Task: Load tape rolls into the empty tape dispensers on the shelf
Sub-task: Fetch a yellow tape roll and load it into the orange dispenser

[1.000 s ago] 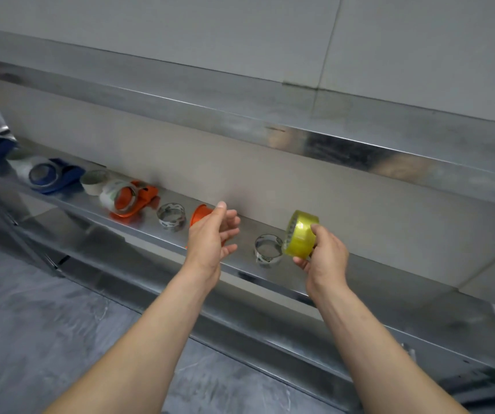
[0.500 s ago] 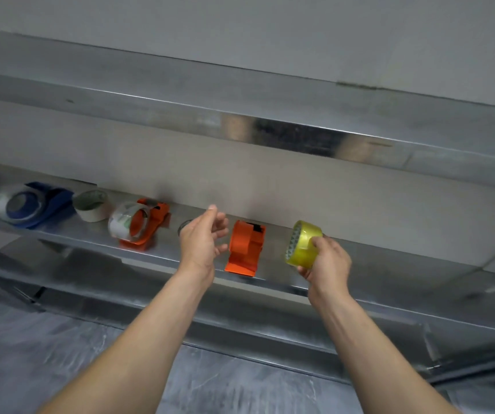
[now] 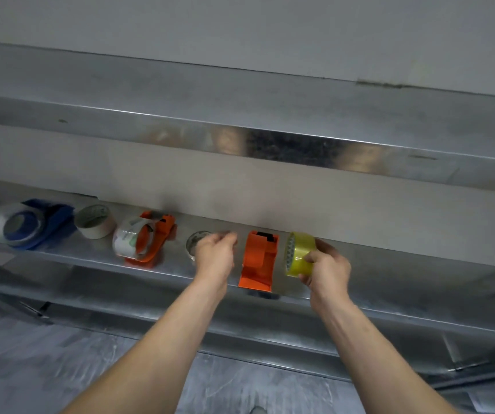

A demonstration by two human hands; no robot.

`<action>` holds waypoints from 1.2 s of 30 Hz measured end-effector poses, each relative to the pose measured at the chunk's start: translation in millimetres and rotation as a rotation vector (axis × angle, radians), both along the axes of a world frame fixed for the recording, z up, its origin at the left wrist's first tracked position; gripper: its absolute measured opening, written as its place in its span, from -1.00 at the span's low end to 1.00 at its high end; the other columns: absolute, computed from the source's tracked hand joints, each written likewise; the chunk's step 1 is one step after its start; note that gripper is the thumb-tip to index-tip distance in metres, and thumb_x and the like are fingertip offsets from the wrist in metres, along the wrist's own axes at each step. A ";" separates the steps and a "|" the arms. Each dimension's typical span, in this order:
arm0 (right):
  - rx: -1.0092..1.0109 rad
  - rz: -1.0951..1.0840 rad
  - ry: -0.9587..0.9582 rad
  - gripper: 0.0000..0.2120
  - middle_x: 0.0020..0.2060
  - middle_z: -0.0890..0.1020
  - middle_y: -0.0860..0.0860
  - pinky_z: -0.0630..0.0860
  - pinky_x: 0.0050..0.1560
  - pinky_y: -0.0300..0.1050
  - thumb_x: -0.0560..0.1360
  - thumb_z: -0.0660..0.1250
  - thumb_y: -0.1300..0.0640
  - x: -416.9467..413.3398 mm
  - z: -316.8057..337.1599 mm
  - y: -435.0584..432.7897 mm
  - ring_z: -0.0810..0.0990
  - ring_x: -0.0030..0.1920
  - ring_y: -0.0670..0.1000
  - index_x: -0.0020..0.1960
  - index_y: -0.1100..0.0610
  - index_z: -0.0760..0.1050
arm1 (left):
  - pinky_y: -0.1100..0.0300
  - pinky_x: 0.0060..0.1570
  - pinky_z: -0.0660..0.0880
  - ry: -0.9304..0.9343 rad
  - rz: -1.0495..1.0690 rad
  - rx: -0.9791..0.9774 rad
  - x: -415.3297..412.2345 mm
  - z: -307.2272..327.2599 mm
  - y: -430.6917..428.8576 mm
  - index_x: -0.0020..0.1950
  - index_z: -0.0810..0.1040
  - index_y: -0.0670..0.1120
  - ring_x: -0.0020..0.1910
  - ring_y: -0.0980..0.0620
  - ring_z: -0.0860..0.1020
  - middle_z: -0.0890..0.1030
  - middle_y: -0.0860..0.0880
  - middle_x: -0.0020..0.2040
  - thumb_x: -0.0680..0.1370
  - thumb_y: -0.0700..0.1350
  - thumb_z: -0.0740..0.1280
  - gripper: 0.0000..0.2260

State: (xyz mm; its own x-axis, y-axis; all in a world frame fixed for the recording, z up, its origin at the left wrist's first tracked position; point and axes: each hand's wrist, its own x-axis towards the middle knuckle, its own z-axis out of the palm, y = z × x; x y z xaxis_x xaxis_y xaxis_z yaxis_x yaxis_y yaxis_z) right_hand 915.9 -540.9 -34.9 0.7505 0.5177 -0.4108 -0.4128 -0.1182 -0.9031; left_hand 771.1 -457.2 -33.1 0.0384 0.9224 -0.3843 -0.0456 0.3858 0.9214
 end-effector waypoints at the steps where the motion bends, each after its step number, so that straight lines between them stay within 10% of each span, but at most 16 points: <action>1: 0.003 0.006 0.007 -0.59 -0.11 0.64 0.13 0.43 -0.47 -0.16 0.43 0.24 0.42 -0.9 -1.4 4.5 0.56 -0.25 0.12 0.22 0.17 0.58 | 0.13 -0.15 0.42 0.031 -0.016 0.001 1.3 -1.7 1.4 -0.09 0.58 -0.06 -0.07 -0.05 0.59 0.64 -0.04 -0.14 0.56 -0.17 0.33 -0.94; 12: -0.008 0.087 0.068 -0.66 -0.23 0.64 0.08 0.42 -0.52 -0.21 0.46 0.22 0.44 -11.7 -8.2 31.8 0.57 -0.31 0.07 0.00 0.07 0.60 | 0.18 -0.25 0.46 0.177 -0.189 -0.065 16.2 -7.7 14.2 0.06 0.58 -0.12 0.01 -0.15 0.65 0.67 -0.16 0.00 0.53 -0.24 0.38 -0.88; 18: -0.030 0.074 0.077 -0.63 -0.09 0.68 0.14 0.45 -0.46 -0.15 0.43 0.22 0.43 -18.9 -13.4 44.0 0.59 -0.23 0.11 0.05 0.08 0.63 | -0.12 0.03 0.61 0.215 -0.248 -0.107 19.7 -16.3 32.9 -0.02 0.60 -0.14 0.00 -0.27 0.65 0.66 -0.29 0.03 0.48 -0.41 0.35 -0.80; 29: -0.129 0.032 0.145 -0.69 -0.18 0.67 0.13 0.44 -0.48 -0.15 0.44 0.21 0.38 -36.1 -19.5 69.2 0.60 -0.20 0.19 -0.06 0.07 0.64 | -0.06 -0.11 0.56 0.111 -0.406 -0.175 18.0 -13.9 63.6 -0.02 0.57 -0.21 -0.21 -0.15 0.58 0.59 -0.19 -0.20 0.54 -0.46 0.24 -0.80; 36: -0.325 0.251 -0.277 -0.83 -0.38 0.63 -0.01 0.36 -0.24 -0.05 0.44 0.31 0.26 -51.1 -24.6 70.2 0.51 -0.27 0.07 -0.28 0.10 0.62 | -0.08 -0.19 0.62 0.092 -0.443 -0.203 14.9 -16.3 79.5 -0.05 0.58 -0.19 -0.13 -0.21 0.63 0.64 -0.27 -0.07 0.56 -0.40 0.25 -0.83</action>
